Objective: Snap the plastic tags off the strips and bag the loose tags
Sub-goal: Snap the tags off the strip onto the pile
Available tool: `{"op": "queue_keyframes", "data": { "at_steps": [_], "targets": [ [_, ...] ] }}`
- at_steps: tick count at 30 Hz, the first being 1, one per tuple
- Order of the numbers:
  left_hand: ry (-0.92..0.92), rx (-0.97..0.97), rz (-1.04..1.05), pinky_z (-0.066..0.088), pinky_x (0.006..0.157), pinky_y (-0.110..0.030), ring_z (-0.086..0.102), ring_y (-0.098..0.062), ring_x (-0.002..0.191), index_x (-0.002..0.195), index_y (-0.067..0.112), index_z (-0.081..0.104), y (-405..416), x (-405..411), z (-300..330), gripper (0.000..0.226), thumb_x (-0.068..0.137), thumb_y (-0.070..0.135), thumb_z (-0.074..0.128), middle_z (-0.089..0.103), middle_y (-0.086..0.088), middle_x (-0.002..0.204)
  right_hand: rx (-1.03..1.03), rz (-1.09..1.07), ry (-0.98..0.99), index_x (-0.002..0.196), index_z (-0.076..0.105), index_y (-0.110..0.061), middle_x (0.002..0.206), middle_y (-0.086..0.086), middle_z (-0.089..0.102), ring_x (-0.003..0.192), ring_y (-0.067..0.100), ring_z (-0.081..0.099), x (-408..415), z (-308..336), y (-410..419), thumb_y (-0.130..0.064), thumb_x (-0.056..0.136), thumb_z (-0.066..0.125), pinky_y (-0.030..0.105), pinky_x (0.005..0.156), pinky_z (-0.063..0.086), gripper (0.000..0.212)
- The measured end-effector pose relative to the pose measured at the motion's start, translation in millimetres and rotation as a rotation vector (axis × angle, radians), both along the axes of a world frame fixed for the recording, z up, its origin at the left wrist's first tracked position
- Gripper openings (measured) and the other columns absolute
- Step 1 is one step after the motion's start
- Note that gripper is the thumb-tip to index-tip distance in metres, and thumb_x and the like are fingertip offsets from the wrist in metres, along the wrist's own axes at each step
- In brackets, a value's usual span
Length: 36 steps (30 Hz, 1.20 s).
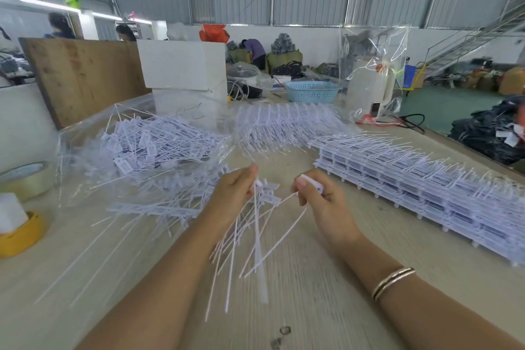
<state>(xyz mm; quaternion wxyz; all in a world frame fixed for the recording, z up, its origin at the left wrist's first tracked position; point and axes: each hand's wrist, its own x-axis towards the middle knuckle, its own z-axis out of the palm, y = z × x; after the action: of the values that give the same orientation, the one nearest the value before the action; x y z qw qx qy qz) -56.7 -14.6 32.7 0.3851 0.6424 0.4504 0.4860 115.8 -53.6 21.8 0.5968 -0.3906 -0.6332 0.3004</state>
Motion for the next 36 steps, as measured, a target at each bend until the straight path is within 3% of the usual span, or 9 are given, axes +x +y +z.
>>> {"op": "queue_keyframes", "data": {
  "at_steps": [5,11,17,20,22,24,26,30,36],
  "targets": [
    [0.002,0.096,-0.098,0.029,0.054,-0.024,0.032,-0.013,0.050,0.053,0.017,0.038,-4.6,9.2,-2.0,0.034,0.086,0.010,0.043,0.034,0.009,0.047,-0.196,-0.205,-0.174,0.087,0.051,-0.011,0.080,0.002,0.049,0.063,0.000,0.043,15.6,-5.9,19.2,-0.033,0.094,0.053,0.010,0.058,0.035,0.024],
    [0.357,0.355,0.023,0.036,0.047,-0.039,0.040,-0.024,0.048,0.091,0.028,0.052,-6.5,12.8,-13.9,0.030,0.093,0.003,0.036,0.046,-0.002,0.054,-0.175,-0.396,-0.132,0.132,0.043,-0.016,0.123,-0.003,0.045,0.114,0.009,0.040,13.7,-8.3,20.6,-0.037,0.101,0.036,0.027,0.099,0.030,0.039],
    [0.366,0.474,0.017,0.045,0.061,-0.038,0.049,-0.011,0.063,0.113,0.021,0.047,-13.3,22.0,-7.4,0.036,0.083,0.005,0.035,0.047,0.011,0.071,-0.133,-0.238,-0.466,0.083,0.065,-0.011,0.085,0.004,0.061,0.085,0.014,0.053,-4.1,-4.5,7.6,-0.056,0.091,0.037,0.039,0.090,0.032,0.053],
    [0.402,0.461,0.020,0.039,0.059,-0.029,0.046,-0.006,0.064,0.113,0.023,0.048,-12.9,23.4,-6.9,0.041,0.083,-0.004,0.040,0.048,0.011,0.080,-0.183,-0.052,-0.399,0.071,0.061,0.002,0.072,0.017,0.057,0.070,0.019,0.052,-10.2,-2.5,6.3,-0.028,0.096,0.052,0.033,0.082,0.039,0.040],
    [0.514,0.473,0.070,0.036,0.057,-0.025,0.047,-0.005,0.064,0.108,0.023,0.051,-12.5,21.5,-5.6,0.032,0.084,0.002,0.045,0.050,0.012,0.083,-0.206,0.009,-0.257,0.061,0.059,-0.007,0.061,0.003,0.052,0.060,0.006,0.046,-7.6,0.5,6.1,-0.014,0.094,0.055,0.018,0.067,0.037,0.034],
    [0.708,0.488,0.171,0.034,0.052,-0.025,0.051,-0.011,0.062,0.088,0.021,0.054,-9.5,15.4,-3.2,0.009,0.088,0.017,0.046,0.053,0.010,0.077,-0.207,-0.005,-0.098,0.059,0.058,-0.015,0.060,-0.005,0.051,0.057,0.000,0.046,-2.5,2.8,6.9,-0.006,0.093,0.052,0.012,0.060,0.036,0.036],
    [0.829,0.462,0.221,0.027,0.047,-0.026,0.050,-0.018,0.055,0.069,0.018,0.050,-6.1,11.6,-4.8,0.027,0.092,0.029,0.042,0.048,0.005,0.059,-0.192,-0.016,-0.013,0.060,0.057,-0.013,0.064,0.002,0.053,0.059,0.002,0.048,2.9,2.1,8.6,-0.004,0.094,0.048,0.010,0.062,0.037,0.036],
    [0.681,0.370,0.130,0.030,0.050,-0.030,0.047,-0.019,0.050,0.061,0.018,0.042,-3.9,14.4,-9.9,0.037,0.095,0.031,0.043,0.043,0.001,0.050,-0.206,0.130,-0.039,0.063,0.057,-0.008,0.067,0.008,0.055,0.065,0.009,0.052,4.5,-1.1,8.1,-0.015,0.095,0.051,0.011,0.069,0.040,0.033],
    [0.457,0.225,-0.028,0.044,0.060,-0.035,0.058,-0.017,0.058,0.061,0.020,0.054,-5.0,18.1,-12.1,0.039,0.096,0.034,0.046,0.057,0.000,0.055,-0.196,0.212,-0.097,0.064,0.060,-0.015,0.063,-0.007,0.059,0.065,0.007,0.053,4.2,-3.6,8.1,-0.009,0.093,0.054,0.012,0.068,0.042,0.030]
  ]
}}
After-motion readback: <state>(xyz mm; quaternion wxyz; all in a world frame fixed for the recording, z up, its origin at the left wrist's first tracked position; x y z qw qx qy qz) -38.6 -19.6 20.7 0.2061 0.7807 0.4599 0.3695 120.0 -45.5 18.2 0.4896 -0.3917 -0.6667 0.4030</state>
